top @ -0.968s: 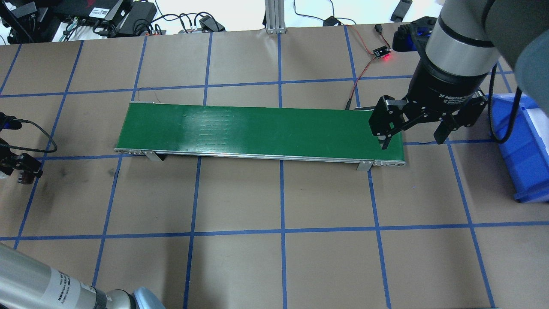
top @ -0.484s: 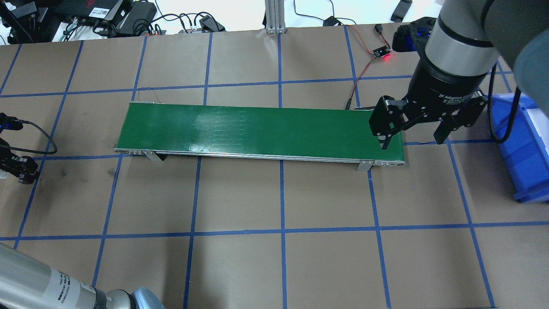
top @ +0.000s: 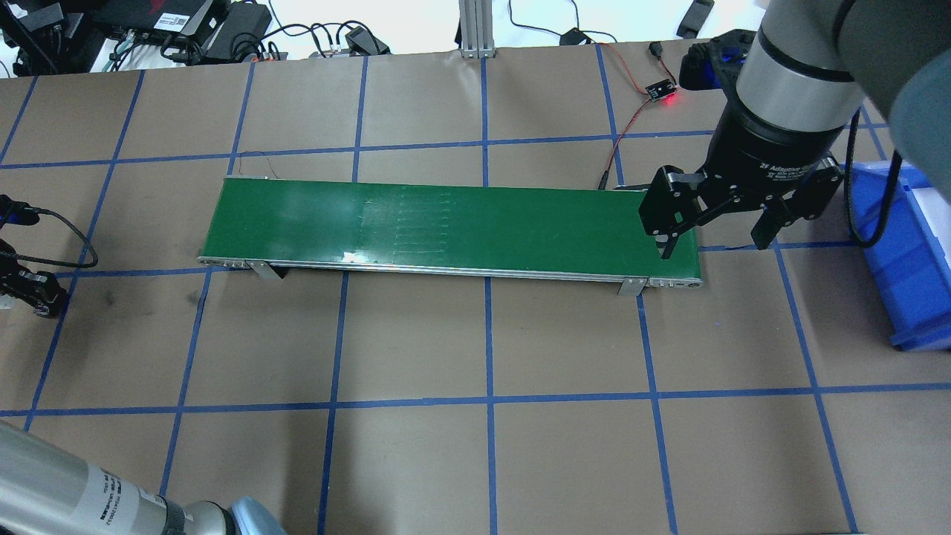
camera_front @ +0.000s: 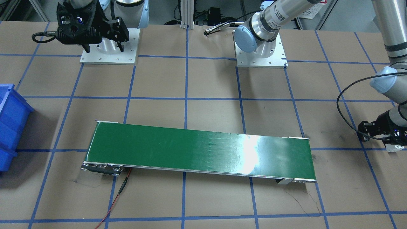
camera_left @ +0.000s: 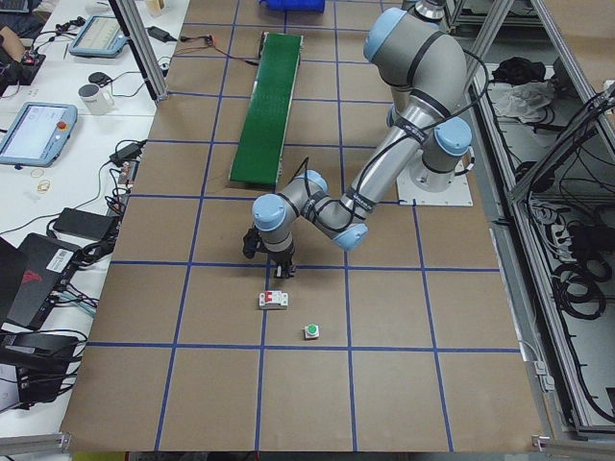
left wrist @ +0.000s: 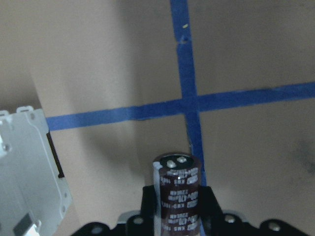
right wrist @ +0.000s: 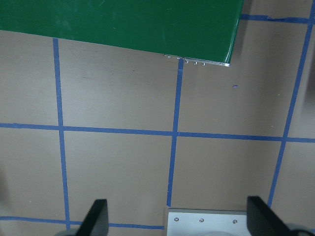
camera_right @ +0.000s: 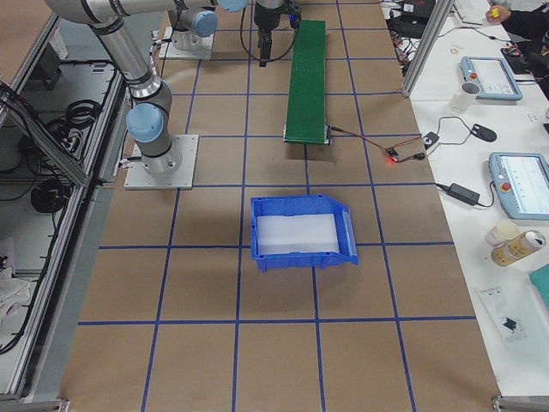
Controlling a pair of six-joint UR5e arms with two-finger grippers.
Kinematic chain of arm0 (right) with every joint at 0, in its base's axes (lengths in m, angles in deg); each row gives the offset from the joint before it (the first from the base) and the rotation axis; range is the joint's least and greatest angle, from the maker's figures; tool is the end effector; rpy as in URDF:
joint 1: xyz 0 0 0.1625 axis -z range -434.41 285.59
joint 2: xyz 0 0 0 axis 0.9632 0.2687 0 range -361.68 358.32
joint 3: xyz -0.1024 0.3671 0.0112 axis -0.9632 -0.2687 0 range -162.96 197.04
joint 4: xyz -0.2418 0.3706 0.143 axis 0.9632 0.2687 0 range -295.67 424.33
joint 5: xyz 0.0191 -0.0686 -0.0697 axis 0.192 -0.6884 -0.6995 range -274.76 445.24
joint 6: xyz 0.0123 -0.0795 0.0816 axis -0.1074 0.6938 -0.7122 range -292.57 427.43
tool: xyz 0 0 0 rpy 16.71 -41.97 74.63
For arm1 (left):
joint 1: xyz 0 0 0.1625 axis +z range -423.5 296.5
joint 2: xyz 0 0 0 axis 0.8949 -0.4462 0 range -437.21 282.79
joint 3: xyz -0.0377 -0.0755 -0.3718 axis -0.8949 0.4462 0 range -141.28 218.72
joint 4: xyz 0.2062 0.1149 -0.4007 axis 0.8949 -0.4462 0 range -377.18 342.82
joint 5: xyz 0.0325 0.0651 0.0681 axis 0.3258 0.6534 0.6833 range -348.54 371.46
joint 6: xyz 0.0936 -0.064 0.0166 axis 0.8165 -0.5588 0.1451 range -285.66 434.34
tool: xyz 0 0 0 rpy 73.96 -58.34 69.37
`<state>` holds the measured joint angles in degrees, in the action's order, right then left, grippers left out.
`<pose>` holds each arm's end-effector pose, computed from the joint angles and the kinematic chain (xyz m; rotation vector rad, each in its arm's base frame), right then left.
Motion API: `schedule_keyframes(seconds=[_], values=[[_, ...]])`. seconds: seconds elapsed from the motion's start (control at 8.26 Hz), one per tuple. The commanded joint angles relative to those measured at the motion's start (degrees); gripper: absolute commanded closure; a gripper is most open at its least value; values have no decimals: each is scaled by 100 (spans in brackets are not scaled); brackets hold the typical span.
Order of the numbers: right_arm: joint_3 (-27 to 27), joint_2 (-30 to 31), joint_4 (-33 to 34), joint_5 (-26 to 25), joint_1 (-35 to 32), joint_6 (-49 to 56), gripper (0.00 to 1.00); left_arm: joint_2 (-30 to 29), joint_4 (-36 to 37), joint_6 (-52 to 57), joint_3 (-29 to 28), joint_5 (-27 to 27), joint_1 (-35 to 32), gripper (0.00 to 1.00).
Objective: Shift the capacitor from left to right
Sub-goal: 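Lift the capacitor with the left gripper and carry it over the belt's near end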
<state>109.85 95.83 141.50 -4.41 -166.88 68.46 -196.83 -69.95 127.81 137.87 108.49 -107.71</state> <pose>0.1545 -0.4704 0.4495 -0.0948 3.1279 0.2224 0.3702 -0.5264 0.0986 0.2090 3.0709 0.1707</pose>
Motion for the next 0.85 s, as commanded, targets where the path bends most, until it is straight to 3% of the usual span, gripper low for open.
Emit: schedule_keyframes(seconds=[0.0,0.36,0.73], values=[[0,5,-9,0,0,2,0,130,-75,14,-19,35,0,100],[0,5,0,0,0,2,0,753,-679,-492,-63,-26,-200,100],[0,-4,0,-9,0,2,0,1562,-1716,-2071,-63,-132,-1620,100]])
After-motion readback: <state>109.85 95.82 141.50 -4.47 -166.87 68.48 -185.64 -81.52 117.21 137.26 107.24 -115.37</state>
